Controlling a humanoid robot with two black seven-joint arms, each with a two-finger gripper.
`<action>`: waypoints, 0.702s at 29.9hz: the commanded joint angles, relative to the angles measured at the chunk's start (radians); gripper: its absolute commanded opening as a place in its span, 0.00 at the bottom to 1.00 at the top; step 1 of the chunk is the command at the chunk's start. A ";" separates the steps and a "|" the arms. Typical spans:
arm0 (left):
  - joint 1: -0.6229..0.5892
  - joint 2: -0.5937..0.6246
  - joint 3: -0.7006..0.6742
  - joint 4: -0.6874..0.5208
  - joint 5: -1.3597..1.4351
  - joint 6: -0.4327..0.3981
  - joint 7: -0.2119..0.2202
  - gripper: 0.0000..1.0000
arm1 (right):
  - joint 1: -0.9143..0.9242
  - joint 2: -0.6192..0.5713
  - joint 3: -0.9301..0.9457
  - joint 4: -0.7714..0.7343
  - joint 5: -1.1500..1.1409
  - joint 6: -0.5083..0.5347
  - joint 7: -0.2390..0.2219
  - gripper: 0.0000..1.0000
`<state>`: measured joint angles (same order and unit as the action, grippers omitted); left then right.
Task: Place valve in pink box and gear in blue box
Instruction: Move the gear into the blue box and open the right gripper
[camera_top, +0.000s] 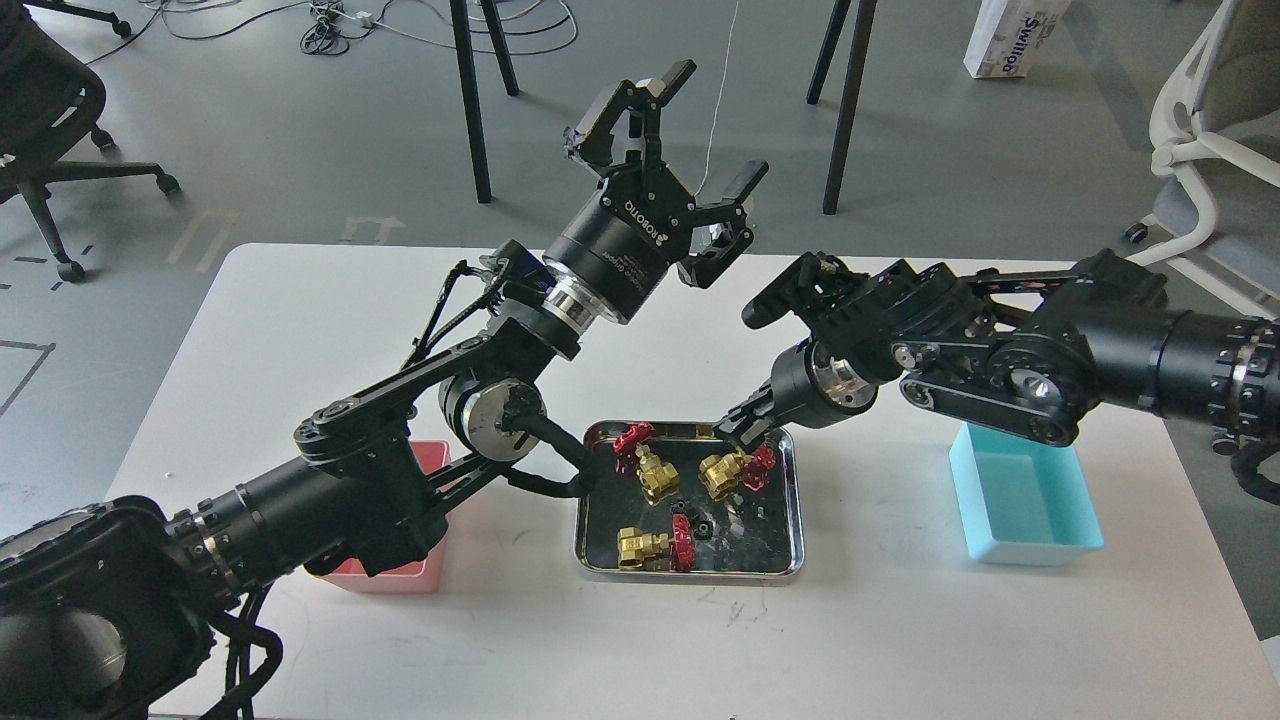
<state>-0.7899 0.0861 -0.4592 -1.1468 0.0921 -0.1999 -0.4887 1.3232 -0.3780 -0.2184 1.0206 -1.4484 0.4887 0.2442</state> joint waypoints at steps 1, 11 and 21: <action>0.000 0.000 0.001 0.002 0.000 0.000 0.000 0.99 | -0.013 -0.255 0.079 0.044 0.020 0.000 0.000 0.11; 0.000 -0.002 0.001 0.013 0.000 -0.001 0.000 0.99 | -0.249 -0.722 0.094 0.280 0.020 -0.007 0.000 0.11; 0.000 -0.002 0.005 0.012 0.000 -0.001 0.000 0.99 | -0.326 -0.684 0.096 0.274 0.026 -0.165 -0.006 0.30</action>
<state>-0.7897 0.0843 -0.4557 -1.1345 0.0920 -0.2010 -0.4887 1.0027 -1.0721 -0.1240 1.2952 -1.4242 0.3575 0.2397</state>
